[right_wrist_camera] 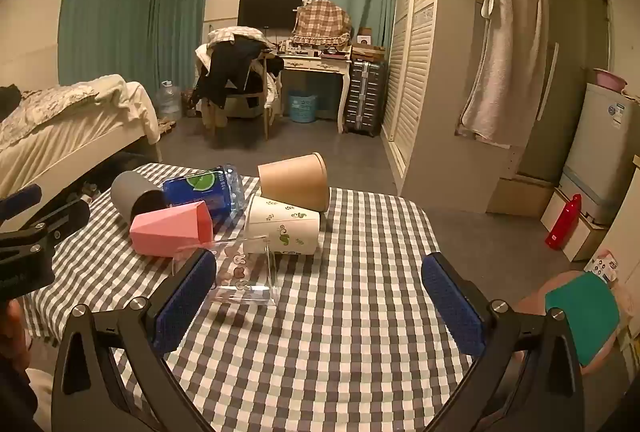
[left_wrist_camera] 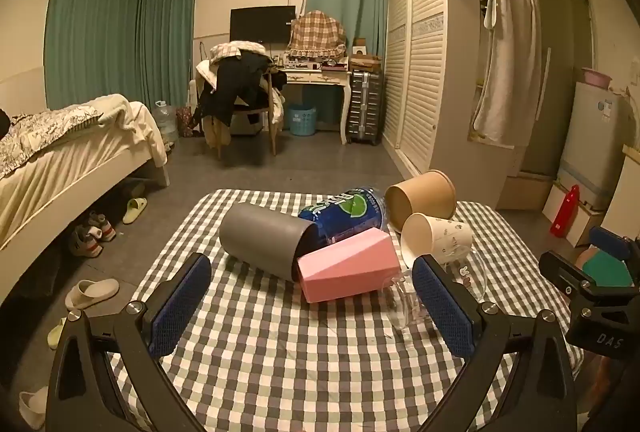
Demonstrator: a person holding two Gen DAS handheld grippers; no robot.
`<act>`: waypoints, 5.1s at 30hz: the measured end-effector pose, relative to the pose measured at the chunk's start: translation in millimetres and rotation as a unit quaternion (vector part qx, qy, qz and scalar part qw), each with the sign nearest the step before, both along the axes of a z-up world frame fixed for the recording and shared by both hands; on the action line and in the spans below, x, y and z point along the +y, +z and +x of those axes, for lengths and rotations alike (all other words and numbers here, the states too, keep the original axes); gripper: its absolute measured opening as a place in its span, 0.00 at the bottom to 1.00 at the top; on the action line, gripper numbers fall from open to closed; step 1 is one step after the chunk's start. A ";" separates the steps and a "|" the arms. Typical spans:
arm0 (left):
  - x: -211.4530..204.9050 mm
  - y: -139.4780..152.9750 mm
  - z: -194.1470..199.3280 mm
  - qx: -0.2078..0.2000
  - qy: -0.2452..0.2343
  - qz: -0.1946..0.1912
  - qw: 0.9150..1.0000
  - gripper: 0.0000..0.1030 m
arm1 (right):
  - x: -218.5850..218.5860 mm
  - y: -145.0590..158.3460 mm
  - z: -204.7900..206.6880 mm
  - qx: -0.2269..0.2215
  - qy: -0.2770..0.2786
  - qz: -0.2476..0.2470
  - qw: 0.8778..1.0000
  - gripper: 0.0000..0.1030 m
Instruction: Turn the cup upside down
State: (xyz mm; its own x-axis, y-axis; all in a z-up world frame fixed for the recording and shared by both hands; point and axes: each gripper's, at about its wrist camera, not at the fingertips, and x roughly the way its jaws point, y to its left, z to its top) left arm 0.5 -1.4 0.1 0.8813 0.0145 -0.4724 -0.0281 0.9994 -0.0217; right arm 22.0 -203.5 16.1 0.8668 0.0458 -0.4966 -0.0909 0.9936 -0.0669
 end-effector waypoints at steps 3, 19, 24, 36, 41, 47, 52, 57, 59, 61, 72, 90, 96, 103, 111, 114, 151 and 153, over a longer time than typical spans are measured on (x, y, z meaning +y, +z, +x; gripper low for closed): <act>-2.4 -0.4 1.3 0.002 0.000 -0.002 1.000 1.00 | 0.2 -0.3 0.4 -0.001 0.002 0.000 1.000 1.00; 0.4 -0.4 0.6 -0.002 0.001 -0.008 1.000 1.00 | 6.7 -3.3 -0.6 -0.003 0.007 -0.001 1.000 1.00; 1.6 -0.1 -1.1 -0.001 0.002 -0.008 1.000 1.00 | 7.5 -3.0 -0.7 -0.003 0.007 -0.002 1.000 1.00; 1.5 -0.5 -1.0 -0.001 0.002 -0.007 1.000 1.00 | 11.9 -3.9 -0.1 -0.001 0.015 -0.003 1.000 1.00; 1.5 -0.6 -1.0 -0.001 0.002 -0.007 1.000 1.00 | 11.7 -4.2 0.2 -0.001 0.015 -0.003 1.000 1.00; 1.3 -0.6 -0.9 0.000 0.002 -0.007 1.000 1.00 | 11.9 -4.2 0.3 -0.001 0.015 -0.003 1.000 1.00; 5.2 -2.6 1.7 0.000 0.001 -0.007 1.000 1.00 | 12.2 -4.7 -0.3 -0.001 0.015 -0.004 1.000 1.00; 5.3 -2.7 1.8 0.000 0.002 -0.006 1.000 1.00 | 12.2 -5.2 -0.2 0.000 0.015 -0.004 1.000 1.00; 5.2 -2.6 1.7 0.000 0.002 -0.007 1.000 1.00 | 12.4 -5.3 -0.2 0.000 0.016 -0.003 1.000 1.00; 5.5 -2.9 1.9 0.000 0.002 -0.007 1.000 1.00 | 12.4 -5.2 -0.1 0.000 0.015 -0.004 1.000 1.00; 5.0 -2.8 1.8 0.000 0.001 -0.006 1.000 1.00 | 12.5 -5.9 0.2 0.000 0.016 -0.003 1.000 1.00; 6.6 -3.8 1.6 0.002 0.002 -0.005 1.000 1.00 | 15.0 -7.9 -0.7 0.001 0.018 -0.004 1.000 1.00; 7.8 -5.5 0.3 0.003 0.002 -0.007 1.000 1.00 | 19.3 -10.1 -2.2 0.002 0.024 -0.004 1.000 1.00; 20.6 -7.4 -4.7 0.000 0.007 -0.005 1.000 1.00 | 21.1 -7.2 -0.8 0.005 0.034 -0.003 0.999 1.00; 81.6 -6.8 -7.7 0.007 0.068 -0.017 0.997 1.00 | 48.2 -3.0 7.2 0.021 0.087 0.003 0.996 1.00; 107.4 -11.7 -8.3 0.015 0.096 -0.019 0.995 1.00 | 74.5 -1.4 16.6 0.030 0.127 0.000 0.991 1.00; 211.8 -49.7 29.7 0.079 0.208 -0.059 0.973 1.00 | 302.3 -77.7 189.5 0.177 0.356 -0.214 0.892 0.73; 215.6 -48.3 26.3 0.076 0.206 -0.065 0.973 1.00 | 301.2 -65.2 175.5 0.170 0.366 -0.207 0.891 0.73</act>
